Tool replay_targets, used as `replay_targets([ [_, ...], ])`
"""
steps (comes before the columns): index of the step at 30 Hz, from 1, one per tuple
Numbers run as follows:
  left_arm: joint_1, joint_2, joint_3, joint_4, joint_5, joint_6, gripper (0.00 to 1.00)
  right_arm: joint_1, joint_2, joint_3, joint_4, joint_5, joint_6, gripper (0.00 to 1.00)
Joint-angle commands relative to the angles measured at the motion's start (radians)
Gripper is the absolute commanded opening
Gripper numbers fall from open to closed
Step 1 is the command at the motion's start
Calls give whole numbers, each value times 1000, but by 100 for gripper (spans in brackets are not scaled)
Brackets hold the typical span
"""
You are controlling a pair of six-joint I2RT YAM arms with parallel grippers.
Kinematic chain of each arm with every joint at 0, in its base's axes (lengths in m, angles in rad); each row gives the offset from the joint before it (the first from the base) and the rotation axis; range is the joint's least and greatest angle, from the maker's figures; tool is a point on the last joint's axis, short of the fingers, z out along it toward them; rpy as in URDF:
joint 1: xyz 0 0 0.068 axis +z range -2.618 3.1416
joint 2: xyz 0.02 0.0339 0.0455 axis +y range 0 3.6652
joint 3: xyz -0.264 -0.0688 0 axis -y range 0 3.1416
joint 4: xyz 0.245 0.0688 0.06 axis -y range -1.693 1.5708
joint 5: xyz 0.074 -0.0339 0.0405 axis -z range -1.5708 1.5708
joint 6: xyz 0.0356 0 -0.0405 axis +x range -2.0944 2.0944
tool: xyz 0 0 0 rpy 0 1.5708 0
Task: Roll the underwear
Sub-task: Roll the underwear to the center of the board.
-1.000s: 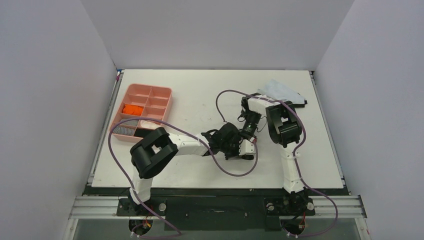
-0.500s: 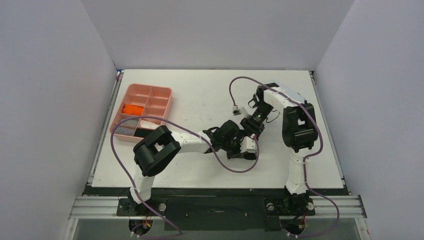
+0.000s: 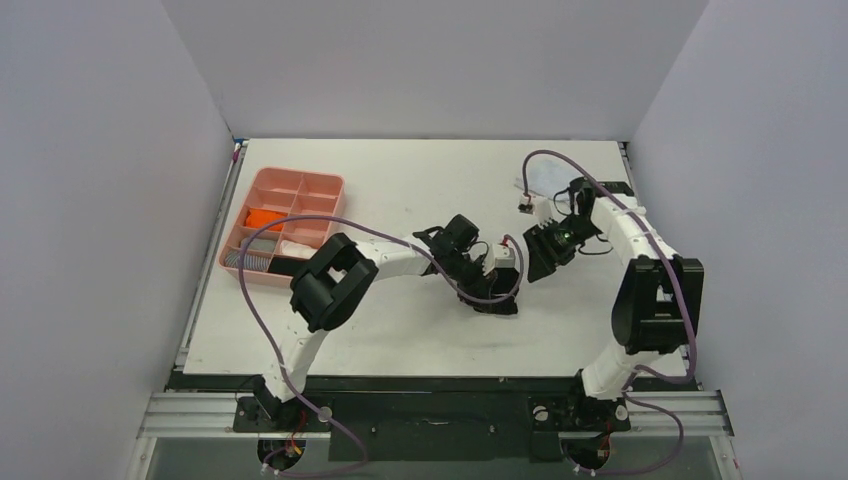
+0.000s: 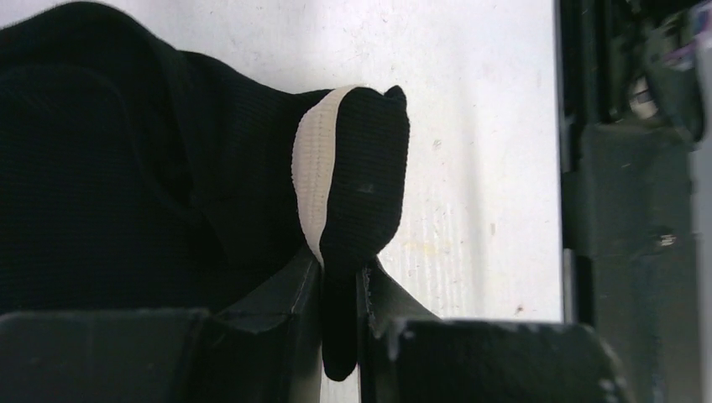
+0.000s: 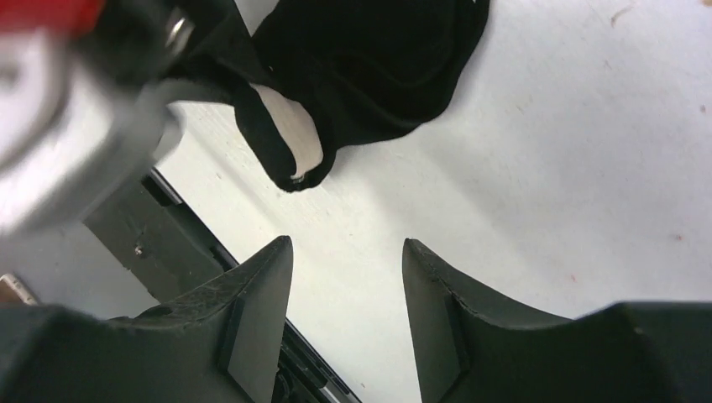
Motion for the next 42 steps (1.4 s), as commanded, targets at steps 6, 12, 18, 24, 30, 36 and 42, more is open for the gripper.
replay_targets([
  [6, 68, 234, 177, -260, 230, -249, 0, -23, -241, -182, 169, 1, 45, 47],
  [12, 88, 354, 294, -319, 329, -437, 0, 100, -374, -300, 286, 133, 73, 48],
  [18, 118, 455, 379, -369, 413, -531, 0, 309, -496, -413, 449, 387, 121, 52],
  [24, 132, 496, 425, -432, 430, -551, 0, 538, -494, -476, 532, 570, 124, 56],
  [30, 133, 530, 488, -523, 406, -512, 0, 632, -409, -496, 572, 660, 97, 58],
  [36, 134, 539, 502, -551, 398, -497, 0, 671, -331, -521, 607, 735, 47, 58],
  [42, 133, 545, 505, -563, 393, -488, 0, 693, -281, -552, 643, 740, 37, 58],
])
